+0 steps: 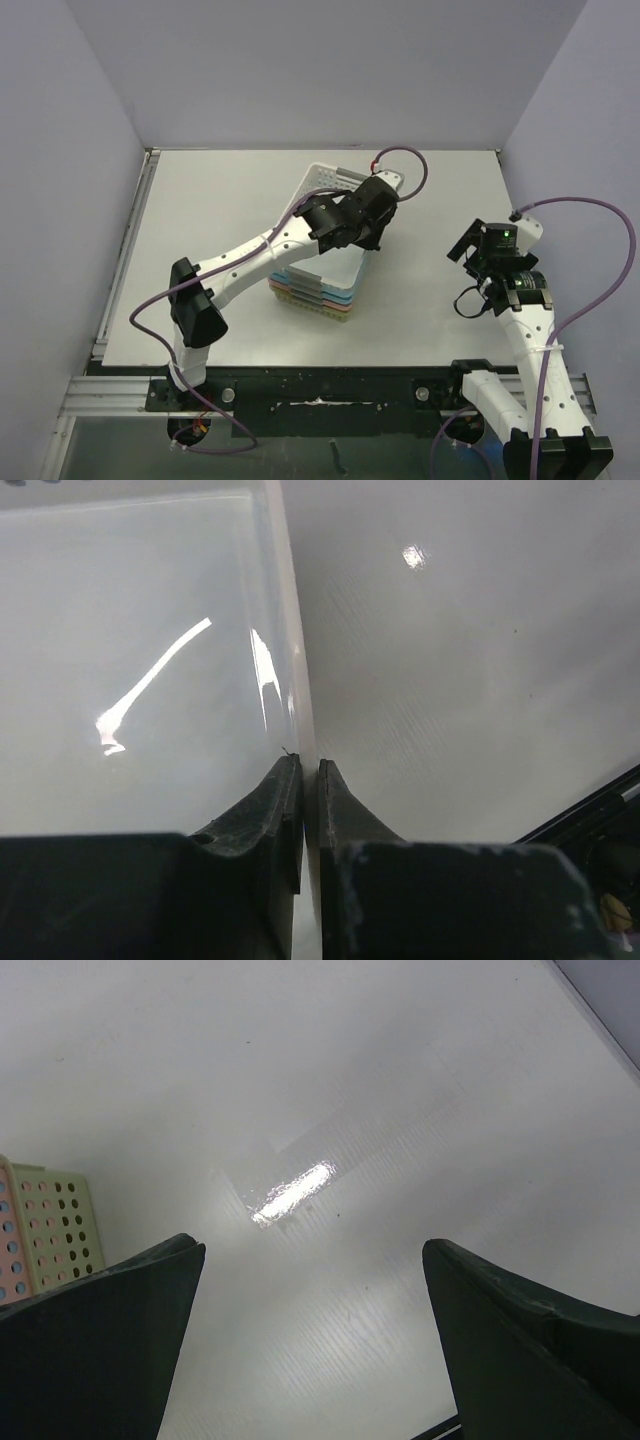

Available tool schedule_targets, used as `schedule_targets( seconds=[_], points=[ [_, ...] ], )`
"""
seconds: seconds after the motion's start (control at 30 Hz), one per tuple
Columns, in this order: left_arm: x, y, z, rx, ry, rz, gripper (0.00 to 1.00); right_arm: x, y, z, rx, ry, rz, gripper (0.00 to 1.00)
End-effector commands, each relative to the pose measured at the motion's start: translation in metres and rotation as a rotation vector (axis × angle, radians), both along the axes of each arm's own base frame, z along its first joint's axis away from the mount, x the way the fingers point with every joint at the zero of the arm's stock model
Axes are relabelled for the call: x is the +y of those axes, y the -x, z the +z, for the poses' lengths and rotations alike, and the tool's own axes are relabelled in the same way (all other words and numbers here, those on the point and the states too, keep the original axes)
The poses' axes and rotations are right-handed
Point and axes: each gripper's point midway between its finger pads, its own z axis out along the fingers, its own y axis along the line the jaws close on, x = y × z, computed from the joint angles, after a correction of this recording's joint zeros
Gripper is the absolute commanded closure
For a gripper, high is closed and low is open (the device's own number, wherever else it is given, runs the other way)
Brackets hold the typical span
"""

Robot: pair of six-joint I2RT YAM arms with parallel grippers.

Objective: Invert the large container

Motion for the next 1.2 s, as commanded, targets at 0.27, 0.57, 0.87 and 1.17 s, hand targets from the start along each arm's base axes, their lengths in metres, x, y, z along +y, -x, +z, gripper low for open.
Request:
schedule_targets(
  seconds=[0.27,0.57,0.87,1.17],
  points=[
    [-0.011,0.012,0.156,-0.17,0.285,-0.135,1.0,-0.012,0.004,0.011,-0.04,0.042,-0.041,0.03],
    [0.027,0.023,0.262,-0.293,0.55,-0.134,1.0,-0.008,0.004,0.014,-0.05,0.033,-0.019,0.02],
    [0.116,0.016,0.328,-0.428,0.672,0.003,1.0,0.006,0.001,0.038,-0.101,0.005,0.077,0.02],
    [0.225,-0.046,0.297,-0.39,0.664,0.204,1.0,0.053,-0.023,0.065,-0.175,-0.151,0.237,0.02]
  ],
)
